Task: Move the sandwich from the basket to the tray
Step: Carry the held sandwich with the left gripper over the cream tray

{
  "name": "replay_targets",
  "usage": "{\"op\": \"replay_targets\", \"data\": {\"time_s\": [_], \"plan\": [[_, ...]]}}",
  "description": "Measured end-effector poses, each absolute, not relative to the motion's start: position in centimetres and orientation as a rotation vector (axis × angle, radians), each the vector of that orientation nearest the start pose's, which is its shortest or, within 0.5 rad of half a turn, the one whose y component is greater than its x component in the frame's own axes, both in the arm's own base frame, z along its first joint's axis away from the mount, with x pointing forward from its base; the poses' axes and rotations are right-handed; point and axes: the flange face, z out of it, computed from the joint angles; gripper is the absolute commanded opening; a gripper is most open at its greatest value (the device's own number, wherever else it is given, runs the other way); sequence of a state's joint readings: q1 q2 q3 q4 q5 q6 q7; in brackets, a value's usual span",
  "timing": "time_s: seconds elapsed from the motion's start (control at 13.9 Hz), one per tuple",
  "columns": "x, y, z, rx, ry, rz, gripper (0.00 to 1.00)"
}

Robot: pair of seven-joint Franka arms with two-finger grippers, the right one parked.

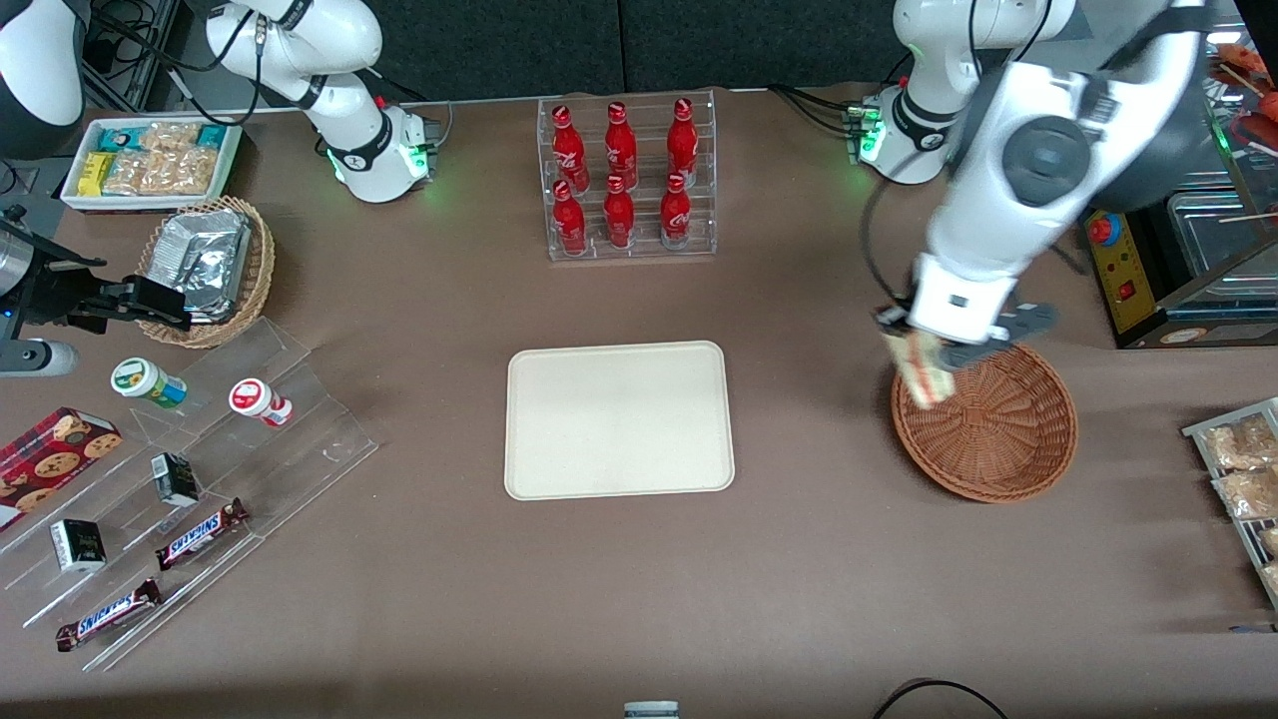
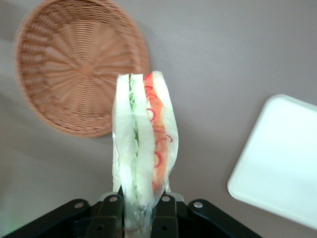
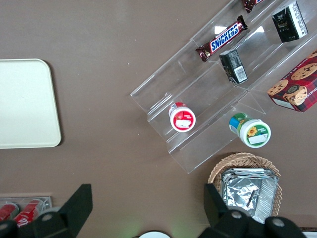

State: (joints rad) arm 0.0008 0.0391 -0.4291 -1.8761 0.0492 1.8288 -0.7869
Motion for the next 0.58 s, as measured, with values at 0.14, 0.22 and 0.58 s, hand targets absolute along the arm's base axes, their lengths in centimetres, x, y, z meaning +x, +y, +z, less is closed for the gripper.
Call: {"op": "replay_targets", "data": {"time_s": [0.14, 0.22, 0.58], "plan": [[50.4, -27.2, 47.9, -3.058, -0.410, 0.089, 0.21], [50.3, -28.9, 47.7, -3.076, -0.367, 0.102, 0.21], [51.9, -36.2, 44.3, -3.159, -0.202, 0.224, 0.21]]}}
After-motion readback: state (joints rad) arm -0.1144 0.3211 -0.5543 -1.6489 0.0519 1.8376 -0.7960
